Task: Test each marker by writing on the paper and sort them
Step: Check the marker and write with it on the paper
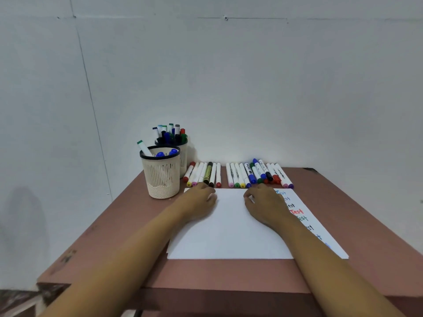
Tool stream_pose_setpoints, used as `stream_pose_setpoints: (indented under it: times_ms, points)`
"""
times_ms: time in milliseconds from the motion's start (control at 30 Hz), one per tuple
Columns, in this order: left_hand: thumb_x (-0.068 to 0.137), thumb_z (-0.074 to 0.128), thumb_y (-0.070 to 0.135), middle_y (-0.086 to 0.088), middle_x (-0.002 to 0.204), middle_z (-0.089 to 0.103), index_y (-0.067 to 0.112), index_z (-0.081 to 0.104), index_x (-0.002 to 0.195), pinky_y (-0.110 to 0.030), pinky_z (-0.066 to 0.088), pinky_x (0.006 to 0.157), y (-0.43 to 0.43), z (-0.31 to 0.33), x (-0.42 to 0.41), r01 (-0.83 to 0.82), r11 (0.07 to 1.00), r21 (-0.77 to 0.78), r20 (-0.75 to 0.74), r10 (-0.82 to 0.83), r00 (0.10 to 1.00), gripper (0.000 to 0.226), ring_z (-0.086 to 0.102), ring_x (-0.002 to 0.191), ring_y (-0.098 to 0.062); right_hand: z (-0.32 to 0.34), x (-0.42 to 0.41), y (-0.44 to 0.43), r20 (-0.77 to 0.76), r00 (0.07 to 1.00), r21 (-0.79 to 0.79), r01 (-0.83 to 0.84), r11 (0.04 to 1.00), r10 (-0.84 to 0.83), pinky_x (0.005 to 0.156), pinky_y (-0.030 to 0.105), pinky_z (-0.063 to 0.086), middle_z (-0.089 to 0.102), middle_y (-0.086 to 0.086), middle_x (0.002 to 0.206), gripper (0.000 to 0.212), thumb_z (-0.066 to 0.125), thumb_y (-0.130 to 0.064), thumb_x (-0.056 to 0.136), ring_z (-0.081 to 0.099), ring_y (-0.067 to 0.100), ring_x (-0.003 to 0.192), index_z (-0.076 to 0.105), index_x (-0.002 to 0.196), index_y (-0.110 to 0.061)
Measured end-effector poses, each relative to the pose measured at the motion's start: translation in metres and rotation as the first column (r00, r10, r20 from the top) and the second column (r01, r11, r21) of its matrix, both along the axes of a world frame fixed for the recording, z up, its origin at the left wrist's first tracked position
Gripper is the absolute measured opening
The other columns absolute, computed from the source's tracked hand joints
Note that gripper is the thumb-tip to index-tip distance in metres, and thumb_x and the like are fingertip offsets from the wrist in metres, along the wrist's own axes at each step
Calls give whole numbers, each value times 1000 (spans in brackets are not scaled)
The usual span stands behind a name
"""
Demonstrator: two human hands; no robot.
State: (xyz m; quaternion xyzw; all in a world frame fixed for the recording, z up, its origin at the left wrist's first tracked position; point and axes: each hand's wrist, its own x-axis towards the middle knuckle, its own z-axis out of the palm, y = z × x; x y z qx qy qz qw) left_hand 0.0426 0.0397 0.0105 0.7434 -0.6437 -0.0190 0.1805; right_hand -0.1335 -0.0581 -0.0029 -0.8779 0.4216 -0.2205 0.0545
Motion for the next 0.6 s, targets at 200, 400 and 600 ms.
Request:
stream_pose_setpoints:
  times_ms: [200,400,600]
  points:
    - [99,38,28,-6,128,48,6,57,118,-29,36,99,-2,-8,2,-11,999,-44,-42,9,999,34,44,119,-19,21,14,-5,-70,997,-167,11,986,-23,83,34,43,63,2,106,28,42,-26,97,56,23,101,67,104,-16]
    - [98,40,29,-5,129,47,8,57,117,-31,37,99,-3,-11,5,-8,998,-60,-70,3,998,33,46,118,-20,41,59,-17,-96,990,-93,-110,990,101,82,35,37,63,3,104,20,50,-25,92,54,23,106,66,102,-17]
    - [97,43,29,-3,133,46,12,57,119,-30,37,99,-7,-16,9,-10,996,-94,-54,5,999,32,45,121,-21,32,88,-34,-239,968,-79,-99,992,77,104,43,27,58,1,116,30,60,-43,88,45,21,118,61,113,-28]
